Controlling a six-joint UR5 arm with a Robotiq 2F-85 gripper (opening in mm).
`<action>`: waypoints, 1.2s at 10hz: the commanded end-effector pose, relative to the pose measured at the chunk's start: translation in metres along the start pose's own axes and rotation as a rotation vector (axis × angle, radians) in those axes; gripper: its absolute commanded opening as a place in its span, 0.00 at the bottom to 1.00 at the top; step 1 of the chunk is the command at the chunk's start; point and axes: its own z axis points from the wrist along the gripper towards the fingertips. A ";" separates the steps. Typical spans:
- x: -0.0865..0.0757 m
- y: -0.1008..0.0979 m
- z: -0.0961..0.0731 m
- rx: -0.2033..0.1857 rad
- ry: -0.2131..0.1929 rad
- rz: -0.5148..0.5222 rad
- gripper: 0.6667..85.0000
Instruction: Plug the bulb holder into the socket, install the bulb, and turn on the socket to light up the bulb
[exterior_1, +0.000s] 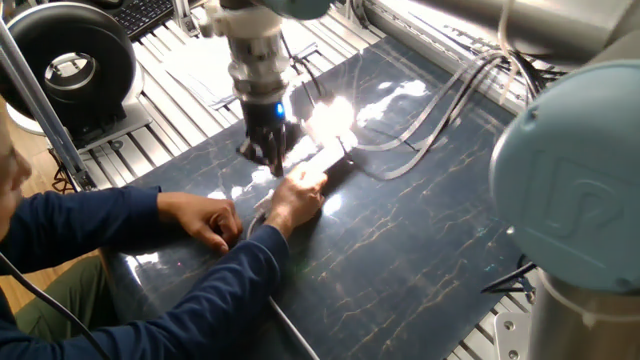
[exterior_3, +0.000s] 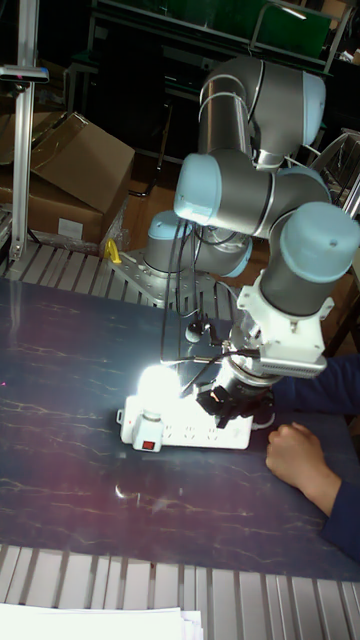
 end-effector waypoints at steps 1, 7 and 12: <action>-0.039 -0.029 -0.061 0.054 -0.051 -0.025 0.01; -0.059 -0.038 -0.076 0.063 -0.112 -0.023 0.01; -0.055 -0.029 -0.074 0.025 -0.100 0.000 0.01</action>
